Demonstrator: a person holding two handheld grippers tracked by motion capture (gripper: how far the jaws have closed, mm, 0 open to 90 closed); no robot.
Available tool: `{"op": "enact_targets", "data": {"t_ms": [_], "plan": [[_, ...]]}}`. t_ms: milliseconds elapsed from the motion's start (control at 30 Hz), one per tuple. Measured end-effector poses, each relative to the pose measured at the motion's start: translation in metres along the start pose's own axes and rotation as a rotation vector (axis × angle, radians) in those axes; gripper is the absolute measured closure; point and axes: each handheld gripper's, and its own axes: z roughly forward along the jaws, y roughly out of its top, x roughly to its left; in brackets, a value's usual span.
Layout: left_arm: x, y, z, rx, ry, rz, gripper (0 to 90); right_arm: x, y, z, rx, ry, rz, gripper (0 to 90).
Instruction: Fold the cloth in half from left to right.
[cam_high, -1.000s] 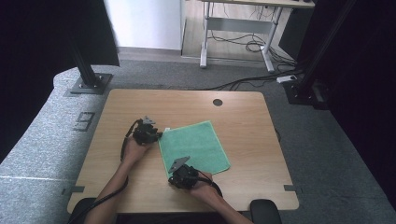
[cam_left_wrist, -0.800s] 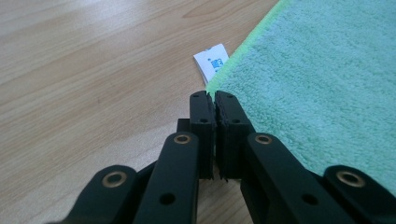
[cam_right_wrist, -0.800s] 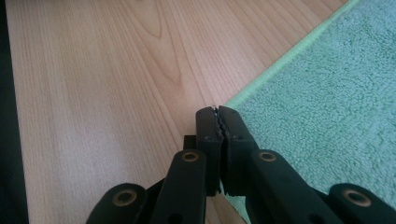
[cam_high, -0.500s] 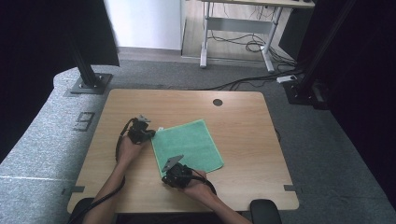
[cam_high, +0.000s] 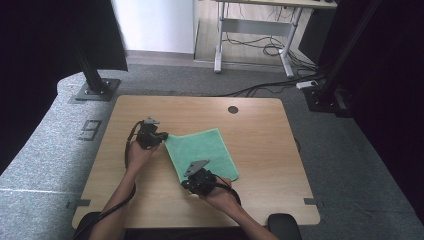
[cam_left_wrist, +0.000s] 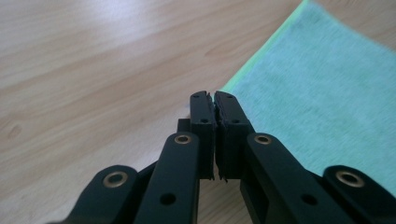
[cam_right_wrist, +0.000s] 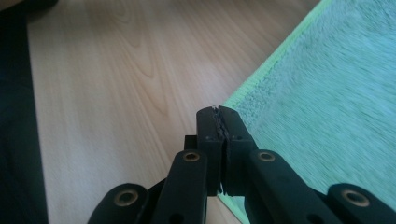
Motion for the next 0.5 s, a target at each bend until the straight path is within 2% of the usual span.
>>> {"op": "enact_targets", "data": {"t_ms": [167,333,500], "plan": [[-0.01,0.011,0.009,-0.014,-0.015,0.02,86.4,-0.009,-0.009,-0.01,-0.001,-0.028,0.031,87.2],[-0.018,0.021,0.02,-0.013,-0.012,0.04,86.4,-0.017,-0.016,-0.02,-0.011,-0.057,0.044,87.2],[-0.026,0.03,0.029,-0.026,-0.019,0.037,86.3,-0.026,-0.025,-0.03,-0.018,-0.09,0.07,87.2]]}}
